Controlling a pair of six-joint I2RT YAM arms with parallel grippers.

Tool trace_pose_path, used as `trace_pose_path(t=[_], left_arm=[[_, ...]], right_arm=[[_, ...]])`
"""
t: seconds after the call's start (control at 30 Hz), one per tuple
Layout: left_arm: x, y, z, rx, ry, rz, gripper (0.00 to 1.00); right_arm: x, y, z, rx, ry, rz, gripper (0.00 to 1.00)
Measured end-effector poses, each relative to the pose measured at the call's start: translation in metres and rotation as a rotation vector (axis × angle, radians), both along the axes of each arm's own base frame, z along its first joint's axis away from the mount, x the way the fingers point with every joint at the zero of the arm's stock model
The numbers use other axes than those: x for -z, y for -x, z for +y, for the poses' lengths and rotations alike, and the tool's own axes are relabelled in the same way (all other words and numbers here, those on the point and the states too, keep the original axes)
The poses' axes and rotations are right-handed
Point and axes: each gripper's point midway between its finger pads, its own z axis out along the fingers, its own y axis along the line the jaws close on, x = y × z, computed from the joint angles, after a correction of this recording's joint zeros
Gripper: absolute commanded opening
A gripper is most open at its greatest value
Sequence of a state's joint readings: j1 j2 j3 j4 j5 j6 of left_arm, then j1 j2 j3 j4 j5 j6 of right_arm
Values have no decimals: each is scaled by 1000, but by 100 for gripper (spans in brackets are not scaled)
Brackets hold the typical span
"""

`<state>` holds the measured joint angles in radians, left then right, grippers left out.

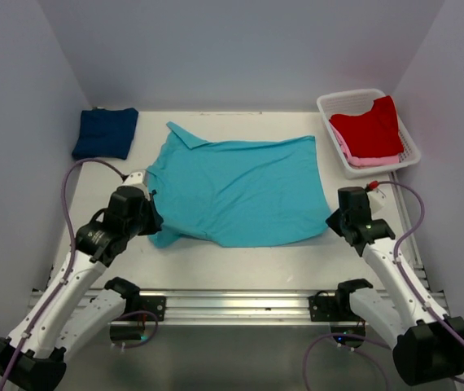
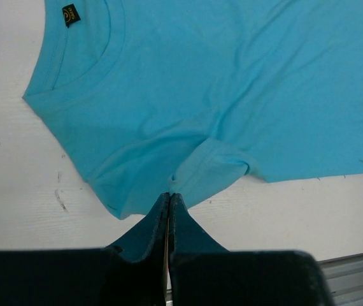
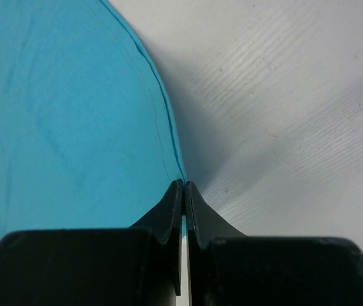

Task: Fold and stack the t-shirts
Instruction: Flatten the tshirt out, then fold the tshirt

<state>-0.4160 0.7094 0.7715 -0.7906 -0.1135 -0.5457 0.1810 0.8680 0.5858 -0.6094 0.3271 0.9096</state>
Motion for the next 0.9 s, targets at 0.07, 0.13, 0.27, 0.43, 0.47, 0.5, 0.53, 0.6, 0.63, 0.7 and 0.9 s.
trace_pose_path(t=[0.07, 0.13, 0.27, 0.43, 0.47, 0.5, 0.53, 0.6, 0.63, 0.7, 0.9], left_arm=[[6, -4, -2, 2, -11, 24, 0], [13, -7, -4, 6, -22, 49, 0], [23, -9, -4, 6, -39, 88, 0], [22, -21, -2, -22, -56, 55, 0], [24, -25, -1, -31, -68, 57, 0], [26, -28, 0, -38, -80, 65, 0], [28, -31, 0, -45, -92, 69, 0], [26, -40, -1, -47, -97, 54, 0], [22, -44, -3, -48, -92, 35, 0], [11, -53, -5, -48, -83, -12, 0], [-28, -98, -11, -72, -105, -136, 0]], right_arm=[[-8, -5, 0, -11, 14, -6, 0], [-17, -10, -2, -17, 30, -17, 0], [-32, -18, -4, -29, 58, -41, 0], [-40, -28, -7, -42, 97, -36, 0], [-40, -30, -7, -45, 104, -29, 0], [-39, -32, -7, -49, 111, -21, 0], [-37, -33, -7, -52, 116, -12, 0], [-32, -37, -7, -59, 127, 13, 0], [-29, -39, -8, -61, 133, 26, 0], [-23, -41, -8, -64, 143, 49, 0], [-12, -51, -8, -70, 162, 88, 0]])
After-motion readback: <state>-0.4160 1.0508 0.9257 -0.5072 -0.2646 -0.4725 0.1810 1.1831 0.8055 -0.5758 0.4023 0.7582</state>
